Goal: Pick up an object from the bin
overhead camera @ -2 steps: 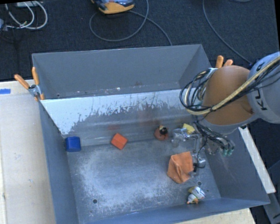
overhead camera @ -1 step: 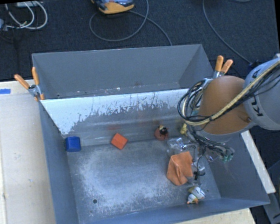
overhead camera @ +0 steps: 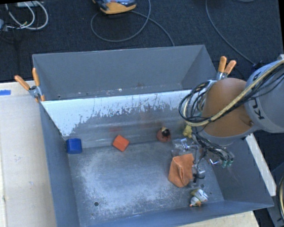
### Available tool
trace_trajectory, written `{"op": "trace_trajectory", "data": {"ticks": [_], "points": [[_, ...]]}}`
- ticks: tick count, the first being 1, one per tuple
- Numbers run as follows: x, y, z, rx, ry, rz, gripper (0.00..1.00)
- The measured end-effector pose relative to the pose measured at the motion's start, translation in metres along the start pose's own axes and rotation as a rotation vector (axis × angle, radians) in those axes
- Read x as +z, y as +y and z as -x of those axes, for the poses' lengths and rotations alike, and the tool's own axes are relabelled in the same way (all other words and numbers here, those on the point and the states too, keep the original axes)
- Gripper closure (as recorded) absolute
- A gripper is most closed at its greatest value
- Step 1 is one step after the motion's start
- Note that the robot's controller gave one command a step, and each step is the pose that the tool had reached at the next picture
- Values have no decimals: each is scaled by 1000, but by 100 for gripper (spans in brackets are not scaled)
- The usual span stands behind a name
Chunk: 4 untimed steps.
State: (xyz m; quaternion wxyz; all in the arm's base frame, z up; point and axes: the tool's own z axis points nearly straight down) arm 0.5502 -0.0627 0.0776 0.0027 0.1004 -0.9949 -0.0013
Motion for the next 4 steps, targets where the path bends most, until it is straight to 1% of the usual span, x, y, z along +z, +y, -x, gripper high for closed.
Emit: {"op": "trace_trajectory", "data": {"ticks": [1, 2, 3, 4], "points": [[7, 8, 61, -258, 1, 2, 100], [7, 8, 61, -257, 1, 2, 100], [-29, 11, 67, -262, 5, 4, 100], [-88, 11, 68, -271, 4, 4, 100]]}}
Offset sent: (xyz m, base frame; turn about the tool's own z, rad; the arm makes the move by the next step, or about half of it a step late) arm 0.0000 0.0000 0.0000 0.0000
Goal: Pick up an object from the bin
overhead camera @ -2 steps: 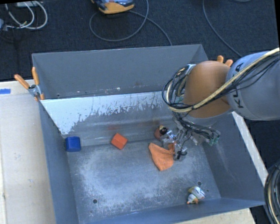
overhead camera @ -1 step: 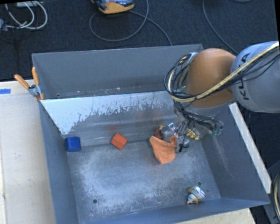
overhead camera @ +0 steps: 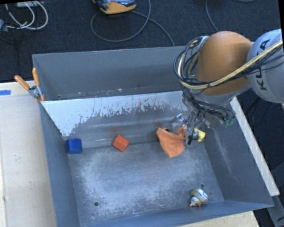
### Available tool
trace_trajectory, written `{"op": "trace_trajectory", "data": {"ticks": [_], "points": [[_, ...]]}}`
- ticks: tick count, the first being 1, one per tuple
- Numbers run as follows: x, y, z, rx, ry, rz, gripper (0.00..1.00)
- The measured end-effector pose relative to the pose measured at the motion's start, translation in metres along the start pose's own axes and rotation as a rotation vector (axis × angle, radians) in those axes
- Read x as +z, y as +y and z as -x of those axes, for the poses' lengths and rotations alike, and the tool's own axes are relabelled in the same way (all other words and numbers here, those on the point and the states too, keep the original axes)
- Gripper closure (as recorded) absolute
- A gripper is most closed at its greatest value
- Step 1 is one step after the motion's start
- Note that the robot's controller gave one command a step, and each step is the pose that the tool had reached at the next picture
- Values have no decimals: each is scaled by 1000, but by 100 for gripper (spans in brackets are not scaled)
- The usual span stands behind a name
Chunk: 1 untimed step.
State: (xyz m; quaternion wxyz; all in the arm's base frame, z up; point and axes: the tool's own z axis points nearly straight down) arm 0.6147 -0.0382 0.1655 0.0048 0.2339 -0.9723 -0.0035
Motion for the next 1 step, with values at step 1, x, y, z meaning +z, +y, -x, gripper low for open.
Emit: {"op": "trace_trajectory", "data": {"ticks": [1], "points": [[-40, -1, 4, 21, -8, -4, 100]]}}
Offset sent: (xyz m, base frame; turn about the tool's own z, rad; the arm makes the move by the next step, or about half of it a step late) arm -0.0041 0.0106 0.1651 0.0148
